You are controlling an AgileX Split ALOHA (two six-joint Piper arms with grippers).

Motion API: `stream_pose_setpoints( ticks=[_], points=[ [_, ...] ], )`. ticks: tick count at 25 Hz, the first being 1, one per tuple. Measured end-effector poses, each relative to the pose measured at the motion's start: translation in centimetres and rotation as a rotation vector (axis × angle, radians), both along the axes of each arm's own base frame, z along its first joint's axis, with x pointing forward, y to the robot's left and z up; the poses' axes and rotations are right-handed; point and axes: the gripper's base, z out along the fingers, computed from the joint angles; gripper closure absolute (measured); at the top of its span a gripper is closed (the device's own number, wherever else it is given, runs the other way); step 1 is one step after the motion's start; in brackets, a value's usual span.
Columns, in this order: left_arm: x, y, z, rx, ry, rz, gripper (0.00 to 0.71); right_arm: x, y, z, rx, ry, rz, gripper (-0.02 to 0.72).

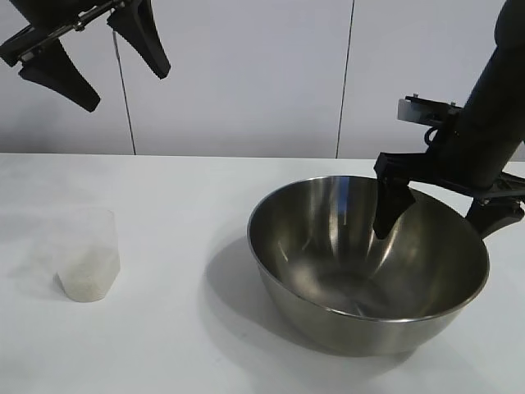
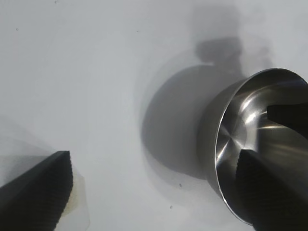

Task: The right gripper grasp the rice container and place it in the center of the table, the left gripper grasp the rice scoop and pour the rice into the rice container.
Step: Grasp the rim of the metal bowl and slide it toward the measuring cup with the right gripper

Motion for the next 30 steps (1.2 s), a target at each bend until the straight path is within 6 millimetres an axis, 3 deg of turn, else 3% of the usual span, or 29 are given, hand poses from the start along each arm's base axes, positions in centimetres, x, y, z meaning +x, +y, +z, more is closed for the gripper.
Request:
stream_pose_setpoints(
  ticks=[7, 12, 14, 17, 24, 30],
  points=[
    [0.0, 0.0, 0.0, 0.0, 0.0, 0.0, 0.051, 0.0, 0.0, -1.8, -0.006, 0.033, -0.007, 0.279],
    [0.0, 0.0, 0.0, -0.001, 0.0, 0.0, 0.051, 0.0, 0.1, -2.4, 0.003, 0.052, -0.013, 0.575],
    [0.0, 0.0, 0.0, -0.001, 0.0, 0.0, 0.051, -0.1, 0.2, -2.0, 0.025, 0.046, -0.028, 0.648],
    [0.0, 0.0, 0.0, -0.001, 0.0, 0.0, 0.051, -0.1, 0.4, -1.5, 0.055, 0.031, -0.042, 0.685],
    [0.0, 0.0, 0.0, -0.001, 0.0, 0.0, 0.051, 0.0, 0.9, 0.5, 0.126, -0.03, -0.066, 0.689],
    [0.0, 0.0, 0.0, -0.001, 0.0, 0.0, 0.051, -0.3, 2.6, 0.8, 0.211, -0.031, -0.014, 0.692]
  ],
)
